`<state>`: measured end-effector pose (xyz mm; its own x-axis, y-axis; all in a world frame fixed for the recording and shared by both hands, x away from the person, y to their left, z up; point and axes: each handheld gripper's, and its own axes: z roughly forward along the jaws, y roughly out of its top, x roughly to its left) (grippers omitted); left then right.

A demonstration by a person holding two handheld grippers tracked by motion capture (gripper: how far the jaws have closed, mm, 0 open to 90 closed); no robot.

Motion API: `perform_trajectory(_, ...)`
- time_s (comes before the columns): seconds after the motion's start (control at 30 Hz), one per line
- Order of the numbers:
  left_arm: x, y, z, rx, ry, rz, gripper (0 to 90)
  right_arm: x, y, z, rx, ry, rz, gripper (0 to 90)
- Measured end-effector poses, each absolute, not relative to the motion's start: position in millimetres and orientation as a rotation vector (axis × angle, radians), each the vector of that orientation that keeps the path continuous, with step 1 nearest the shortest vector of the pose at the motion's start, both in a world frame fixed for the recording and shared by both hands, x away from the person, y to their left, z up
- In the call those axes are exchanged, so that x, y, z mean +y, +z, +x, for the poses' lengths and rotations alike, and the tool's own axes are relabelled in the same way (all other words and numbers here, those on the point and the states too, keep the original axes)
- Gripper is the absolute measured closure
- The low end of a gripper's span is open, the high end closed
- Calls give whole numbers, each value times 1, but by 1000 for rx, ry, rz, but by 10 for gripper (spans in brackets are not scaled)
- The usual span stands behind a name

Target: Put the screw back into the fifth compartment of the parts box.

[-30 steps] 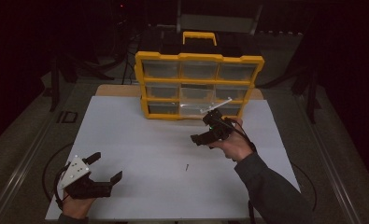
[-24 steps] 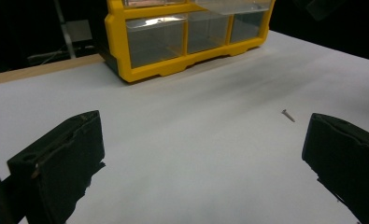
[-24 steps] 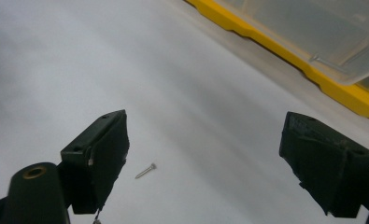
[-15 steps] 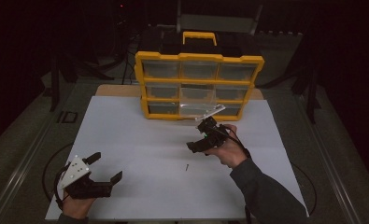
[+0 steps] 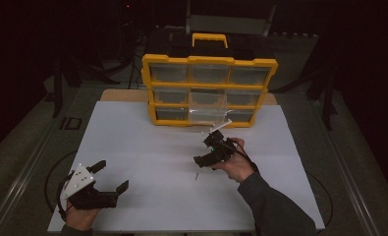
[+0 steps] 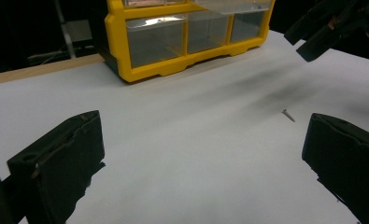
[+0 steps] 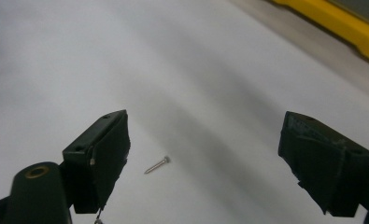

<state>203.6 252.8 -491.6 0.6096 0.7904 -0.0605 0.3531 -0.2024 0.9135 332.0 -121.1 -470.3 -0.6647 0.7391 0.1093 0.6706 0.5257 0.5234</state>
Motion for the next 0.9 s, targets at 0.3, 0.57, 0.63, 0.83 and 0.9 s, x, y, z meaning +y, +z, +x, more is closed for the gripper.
perform_trajectory(0.3,253,-492,204,928,527,1799,1,-116,-483,330,2650,792,1227,161)
perform_trajectory(0.57,252,-492,204,928,526,1802,0,-114,-493,327,2664,789,1238,162)
perform_trajectory(0.63,252,-492,204,928,526,1800,0,-114,-496,327,2671,787,1240,162)
perform_trajectory(0.83,253,-492,204,929,527,1800,0,-110,-504,324,2701,774,1238,162)
perform_trajectory(0.9,253,-491,204,928,528,1800,0,-108,-507,323,2712,762,1227,163)
